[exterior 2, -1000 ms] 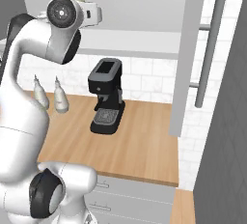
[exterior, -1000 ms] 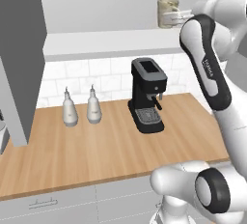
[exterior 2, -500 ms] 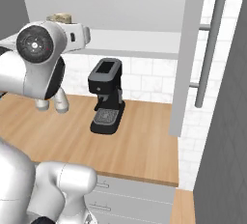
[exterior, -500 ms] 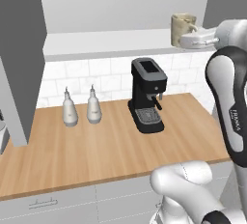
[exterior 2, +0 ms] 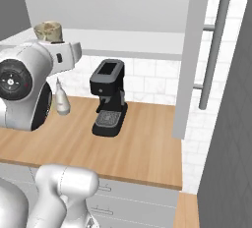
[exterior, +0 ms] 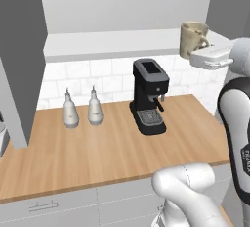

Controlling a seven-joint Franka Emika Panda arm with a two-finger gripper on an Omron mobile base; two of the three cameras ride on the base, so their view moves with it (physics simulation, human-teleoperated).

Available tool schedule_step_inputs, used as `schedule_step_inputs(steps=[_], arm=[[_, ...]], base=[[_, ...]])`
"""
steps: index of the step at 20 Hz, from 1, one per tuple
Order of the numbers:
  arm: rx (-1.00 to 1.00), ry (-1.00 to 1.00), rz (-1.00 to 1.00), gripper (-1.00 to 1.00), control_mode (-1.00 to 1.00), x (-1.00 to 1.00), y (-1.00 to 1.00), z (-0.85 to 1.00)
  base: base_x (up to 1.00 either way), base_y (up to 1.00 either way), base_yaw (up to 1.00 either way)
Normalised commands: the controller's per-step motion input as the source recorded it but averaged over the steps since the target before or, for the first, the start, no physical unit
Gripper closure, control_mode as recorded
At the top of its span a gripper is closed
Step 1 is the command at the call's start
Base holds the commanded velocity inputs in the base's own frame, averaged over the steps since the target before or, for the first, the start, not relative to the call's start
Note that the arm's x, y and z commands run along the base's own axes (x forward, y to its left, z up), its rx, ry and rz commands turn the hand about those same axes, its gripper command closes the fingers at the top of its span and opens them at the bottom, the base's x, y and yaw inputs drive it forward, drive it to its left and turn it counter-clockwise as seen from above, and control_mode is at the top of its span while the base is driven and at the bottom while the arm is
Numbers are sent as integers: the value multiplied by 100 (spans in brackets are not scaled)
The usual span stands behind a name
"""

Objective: Gather all objects into one cabinet and sort the glasses and bowls to opposite sides.

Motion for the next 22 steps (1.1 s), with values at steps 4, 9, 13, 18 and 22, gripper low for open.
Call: schedule_step_inputs(steps=[4, 9, 13, 18, 22], arm=[[0, 0, -1, 100, 100, -10, 5, 0], [0, 0, 0, 100, 100, 0, 0, 0], [0, 0, 0, 100, 100, 0, 0, 0], [0, 0, 0, 100, 100, 0, 0, 0], [0, 0, 0, 100, 100, 0, 0, 0]], base=[[-61, 10, -6], [-100, 14, -12], [-100, 9, -9], [-94, 37, -1], [-84, 76, -3]])
